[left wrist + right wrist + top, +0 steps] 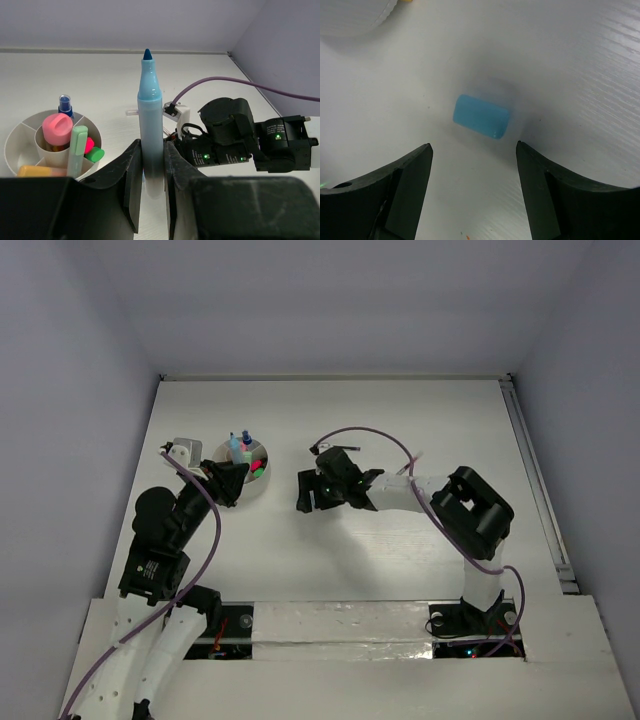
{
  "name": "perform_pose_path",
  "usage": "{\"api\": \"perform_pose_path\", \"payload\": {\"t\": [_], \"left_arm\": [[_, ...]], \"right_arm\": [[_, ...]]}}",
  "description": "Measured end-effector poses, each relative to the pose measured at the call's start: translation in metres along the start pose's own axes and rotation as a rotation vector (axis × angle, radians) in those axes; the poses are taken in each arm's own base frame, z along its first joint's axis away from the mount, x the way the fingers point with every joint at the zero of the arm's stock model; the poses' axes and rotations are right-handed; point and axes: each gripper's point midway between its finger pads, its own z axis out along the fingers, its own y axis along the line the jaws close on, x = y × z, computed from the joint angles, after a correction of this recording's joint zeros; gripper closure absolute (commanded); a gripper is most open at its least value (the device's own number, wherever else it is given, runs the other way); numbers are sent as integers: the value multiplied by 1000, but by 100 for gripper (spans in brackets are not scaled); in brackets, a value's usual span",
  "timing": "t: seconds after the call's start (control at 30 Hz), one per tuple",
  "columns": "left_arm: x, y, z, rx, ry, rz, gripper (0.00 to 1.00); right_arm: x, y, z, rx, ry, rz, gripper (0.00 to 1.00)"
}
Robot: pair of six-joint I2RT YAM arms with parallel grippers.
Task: Sort the stationery into containers
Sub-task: Move the pen cap to the center of the board.
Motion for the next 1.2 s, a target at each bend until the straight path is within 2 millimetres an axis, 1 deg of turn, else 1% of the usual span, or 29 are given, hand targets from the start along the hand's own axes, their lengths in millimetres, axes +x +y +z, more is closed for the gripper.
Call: {"api": "perform_pose_path", "payload": {"t": [0.33,0.7,1.13,1.2], "left_arm": [[0,0,0,0,0,-3,100],[0,0,0,0,0,-3,100],[0,0,0,0,0,-4,100],[0,0,0,0,0,-4,100]], "right_arm": [[10,14,-1,-56,42,-5,29],[10,19,1,-75,58,-4,29],[-13,13,19,8,34,-53,28],[-15,11,20,22,35,-61,30]]}}
